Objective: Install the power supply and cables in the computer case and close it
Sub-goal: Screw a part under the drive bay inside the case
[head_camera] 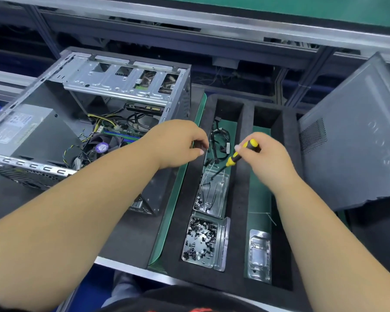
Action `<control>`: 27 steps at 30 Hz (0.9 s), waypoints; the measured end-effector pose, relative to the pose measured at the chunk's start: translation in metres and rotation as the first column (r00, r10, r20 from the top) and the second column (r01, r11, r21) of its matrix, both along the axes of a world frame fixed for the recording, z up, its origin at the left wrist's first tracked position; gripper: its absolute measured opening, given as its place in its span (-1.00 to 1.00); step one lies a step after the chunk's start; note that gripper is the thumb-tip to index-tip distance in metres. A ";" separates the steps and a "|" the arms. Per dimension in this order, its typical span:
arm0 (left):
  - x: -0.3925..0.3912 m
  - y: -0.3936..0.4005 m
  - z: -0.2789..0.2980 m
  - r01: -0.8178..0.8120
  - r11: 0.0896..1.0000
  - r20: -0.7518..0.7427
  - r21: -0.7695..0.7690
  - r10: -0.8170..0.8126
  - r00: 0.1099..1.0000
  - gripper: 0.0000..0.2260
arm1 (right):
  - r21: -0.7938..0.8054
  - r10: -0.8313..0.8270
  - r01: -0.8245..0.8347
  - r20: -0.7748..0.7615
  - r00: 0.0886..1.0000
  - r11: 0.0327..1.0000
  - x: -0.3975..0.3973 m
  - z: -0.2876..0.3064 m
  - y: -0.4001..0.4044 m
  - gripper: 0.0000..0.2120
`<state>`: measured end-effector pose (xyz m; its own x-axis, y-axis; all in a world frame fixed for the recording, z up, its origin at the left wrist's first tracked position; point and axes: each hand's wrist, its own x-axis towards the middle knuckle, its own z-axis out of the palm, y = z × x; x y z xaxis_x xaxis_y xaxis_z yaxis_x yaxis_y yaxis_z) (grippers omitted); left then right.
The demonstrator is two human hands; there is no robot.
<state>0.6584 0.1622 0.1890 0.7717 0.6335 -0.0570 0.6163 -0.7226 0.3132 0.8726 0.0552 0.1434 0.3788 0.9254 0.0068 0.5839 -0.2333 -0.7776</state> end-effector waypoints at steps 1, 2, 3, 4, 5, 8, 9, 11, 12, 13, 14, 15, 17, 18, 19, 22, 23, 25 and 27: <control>-0.001 0.000 0.001 -0.006 1.000 0.024 -0.024 0.007 1.000 -0.81 | 0.045 -0.029 0.032 -0.056 0.998 0.998 0.001 0.009 0.001 -0.85; -0.001 -0.001 0.002 -0.011 0.999 0.053 -0.044 0.014 0.999 -0.79 | 0.084 -0.053 0.062 -0.109 0.993 0.995 0.002 0.018 0.003 -0.85; -0.002 -0.001 0.002 -0.015 0.998 0.082 -0.060 0.020 0.996 -0.78 | 0.118 -0.069 0.088 -0.154 0.986 0.989 0.003 0.027 0.004 -0.85; -0.003 -0.001 0.003 -0.018 0.997 0.109 -0.071 0.025 0.994 -0.77 | 0.151 -0.078 0.108 -0.197 0.977 0.983 0.003 0.036 0.005 -0.86; -0.003 -0.002 0.004 -0.019 0.997 0.131 -0.080 0.030 0.991 -0.76 | 0.180 -0.079 0.125 -0.245 0.966 0.976 0.003 0.043 0.007 -0.86; -0.005 -0.002 0.005 -0.020 0.994 0.160 -0.104 0.036 0.986 -0.70 | 0.242 -0.058 0.167 -0.401 0.914 0.956 0.005 0.060 0.010 -0.78; -0.005 -0.002 0.005 -0.019 0.994 0.163 -0.110 0.037 0.986 -0.68 | 0.261 -0.052 0.182 -0.440 0.897 0.948 0.006 0.065 0.011 -0.76; -0.005 -0.002 0.004 -0.024 0.992 0.170 -0.123 0.045 0.984 -0.68 | 0.291 -0.037 0.198 -0.477 0.878 0.936 0.006 0.072 0.011 -0.78; -0.005 -0.002 0.004 -0.029 0.991 0.175 -0.134 0.052 0.983 -0.70 | 0.299 -0.030 0.196 -0.480 0.877 0.934 0.006 0.075 0.011 -0.82; -0.004 -0.001 0.003 -0.034 0.988 0.182 -0.147 0.061 0.981 -0.72 | 0.303 -0.023 0.191 -0.480 0.877 0.934 0.006 0.077 0.010 -0.85; -0.004 -0.001 0.002 -0.041 0.986 0.192 -0.164 0.072 0.979 -0.75 | 0.304 -0.018 0.186 -0.482 0.876 0.934 0.006 0.078 0.010 -0.86; -0.004 0.000 0.002 -0.046 0.983 0.206 -0.180 0.084 0.975 -0.78 | 0.303 -0.014 0.183 -0.485 0.874 0.935 0.005 0.078 0.010 -0.86; -0.005 0.001 0.000 -0.056 0.979 0.234 -0.194 0.102 0.967 -0.86 | 0.290 -0.015 0.177 -0.483 0.875 0.940 0.005 0.078 0.009 -0.84; -0.005 0.001 0.000 -0.059 0.980 0.242 -0.191 0.105 0.965 -0.89 | 0.284 -0.014 0.171 -0.482 0.876 0.943 0.004 0.077 0.009 -0.83; -0.005 0.002 0.000 -0.062 0.981 0.243 -0.186 0.108 0.964 -0.92 | 0.282 -0.007 0.163 -0.483 0.875 0.945 0.004 0.077 0.009 -0.84; -0.005 0.002 -0.001 -0.069 0.982 0.247 -0.178 0.112 0.962 -0.97 | 0.294 0.018 0.152 -0.502 0.865 0.944 0.003 0.075 0.010 -0.87; -0.005 0.002 -0.002 -0.071 0.981 0.251 -0.180 0.116 0.961 -0.97 | 0.298 0.017 0.155 -0.503 0.864 0.942 0.004 0.074 0.010 -0.87; -0.006 0.002 -0.002 -0.075 0.981 0.251 -0.180 0.119 0.961 -0.96 | 0.299 -0.010 0.171 -0.472 0.881 0.939 0.006 0.070 0.011 -0.87; -0.005 0.002 -0.002 -0.073 0.983 0.239 -0.167 0.112 0.965 -0.96 | 0.289 -0.060 0.191 -0.407 0.912 0.938 0.008 0.063 0.012 -0.86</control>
<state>0.6533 0.1640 0.1867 0.7128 0.7009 0.0239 0.5673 -0.5963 0.5679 0.8807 0.0672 0.2066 0.5247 0.8428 0.1194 0.2048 0.0112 -0.9787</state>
